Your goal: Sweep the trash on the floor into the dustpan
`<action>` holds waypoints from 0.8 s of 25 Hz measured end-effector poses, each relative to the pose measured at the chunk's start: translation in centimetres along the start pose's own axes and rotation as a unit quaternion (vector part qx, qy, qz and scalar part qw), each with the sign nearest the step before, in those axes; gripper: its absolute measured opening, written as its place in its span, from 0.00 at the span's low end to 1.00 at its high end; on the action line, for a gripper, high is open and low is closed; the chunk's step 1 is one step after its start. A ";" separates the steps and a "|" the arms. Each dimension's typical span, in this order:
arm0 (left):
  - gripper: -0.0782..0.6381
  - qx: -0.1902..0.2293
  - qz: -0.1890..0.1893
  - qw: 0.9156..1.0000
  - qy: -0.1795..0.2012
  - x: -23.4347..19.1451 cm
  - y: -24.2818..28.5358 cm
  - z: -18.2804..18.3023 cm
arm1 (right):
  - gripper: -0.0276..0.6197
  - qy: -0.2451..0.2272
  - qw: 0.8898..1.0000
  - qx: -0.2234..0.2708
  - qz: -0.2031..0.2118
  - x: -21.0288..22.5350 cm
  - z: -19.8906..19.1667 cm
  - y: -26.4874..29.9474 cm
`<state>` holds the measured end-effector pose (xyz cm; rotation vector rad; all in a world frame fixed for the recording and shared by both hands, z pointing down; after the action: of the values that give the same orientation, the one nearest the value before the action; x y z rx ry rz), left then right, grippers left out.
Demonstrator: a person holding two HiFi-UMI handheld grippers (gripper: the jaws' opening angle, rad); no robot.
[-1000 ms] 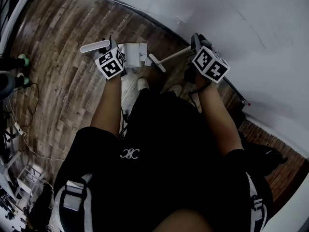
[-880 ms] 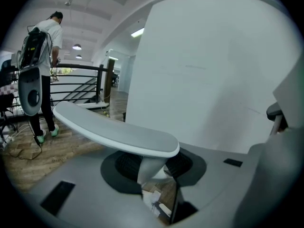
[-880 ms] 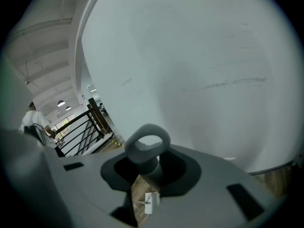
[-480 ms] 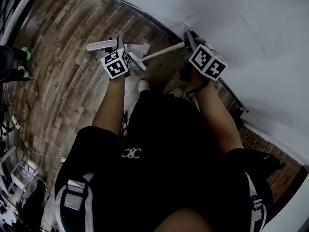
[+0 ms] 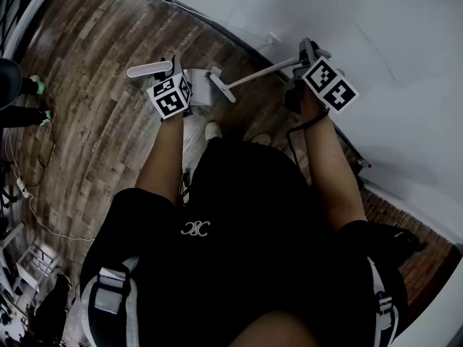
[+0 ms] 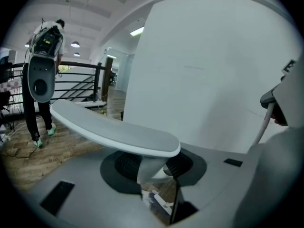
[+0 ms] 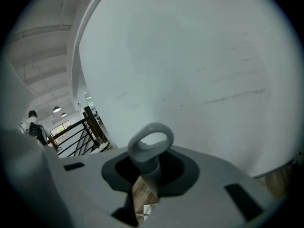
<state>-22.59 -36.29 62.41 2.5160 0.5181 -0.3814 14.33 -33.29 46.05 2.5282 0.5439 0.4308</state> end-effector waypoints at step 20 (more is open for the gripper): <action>0.29 -0.015 -0.016 1.000 -0.001 0.2 -1.5 -0.7 | 0.22 -0.134 0.967 -0.043 0.212 -10.8 -6.7 -1.1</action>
<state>-22.97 -34.70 62.27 2.4815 0.5595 -0.3854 1.96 -34.54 48.90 2.5548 -0.1213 0.2459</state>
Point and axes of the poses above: the fingertips, and each gripper's own axes: y forward along the fingers, x to its right, z out of its top, the point moved 7 cm from there along -y, backward along the fingers, and after that the axes turned 14 degrees about -z, right-handed, at the moved point
